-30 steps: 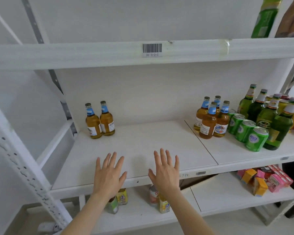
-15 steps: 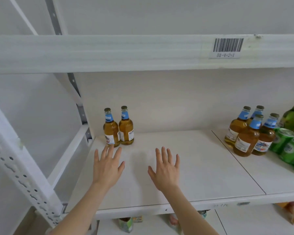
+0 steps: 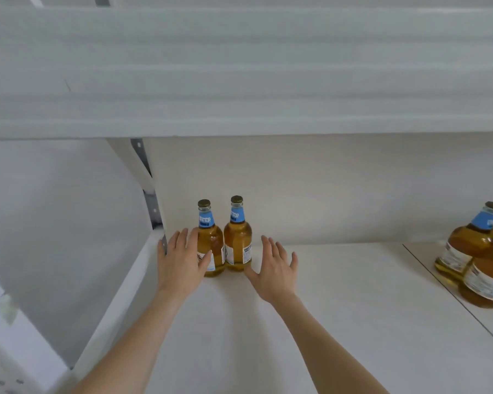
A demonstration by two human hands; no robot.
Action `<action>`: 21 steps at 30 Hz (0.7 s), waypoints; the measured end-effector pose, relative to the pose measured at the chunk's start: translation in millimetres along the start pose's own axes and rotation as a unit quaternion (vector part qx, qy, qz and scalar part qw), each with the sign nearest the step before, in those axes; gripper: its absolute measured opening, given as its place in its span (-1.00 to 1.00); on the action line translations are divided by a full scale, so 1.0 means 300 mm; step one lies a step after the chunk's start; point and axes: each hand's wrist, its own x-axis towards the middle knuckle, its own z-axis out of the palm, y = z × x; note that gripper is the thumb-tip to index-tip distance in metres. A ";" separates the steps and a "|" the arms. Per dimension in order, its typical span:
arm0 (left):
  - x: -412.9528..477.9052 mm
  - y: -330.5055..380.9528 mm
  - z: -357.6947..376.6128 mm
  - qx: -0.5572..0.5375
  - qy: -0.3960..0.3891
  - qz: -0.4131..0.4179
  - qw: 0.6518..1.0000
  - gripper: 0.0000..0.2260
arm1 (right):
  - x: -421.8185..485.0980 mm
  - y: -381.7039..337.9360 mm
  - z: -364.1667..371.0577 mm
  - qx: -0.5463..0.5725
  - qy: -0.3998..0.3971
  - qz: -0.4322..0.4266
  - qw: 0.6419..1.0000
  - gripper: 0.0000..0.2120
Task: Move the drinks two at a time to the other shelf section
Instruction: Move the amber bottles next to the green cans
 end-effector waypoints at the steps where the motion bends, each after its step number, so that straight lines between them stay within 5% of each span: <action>1: 0.027 -0.009 0.013 -0.020 0.005 -0.006 1.000 -0.46 | 0.033 -0.013 0.011 0.027 -0.002 0.007 1.000 -0.24; 6: 0.138 -0.021 0.052 -0.175 -0.054 -0.068 0.981 -0.41 | 0.170 -0.054 0.081 0.182 -0.042 0.037 0.982 -0.17; 11: 0.180 0.008 0.062 -0.416 -0.138 -0.117 0.891 -0.55 | 0.234 -0.074 0.113 0.387 -0.074 0.056 0.918 -0.18; 21: 0.143 0.012 0.073 -0.525 -0.128 -0.143 0.829 -0.78 | 0.229 -0.049 0.125 0.467 -0.056 0.084 0.878 -0.24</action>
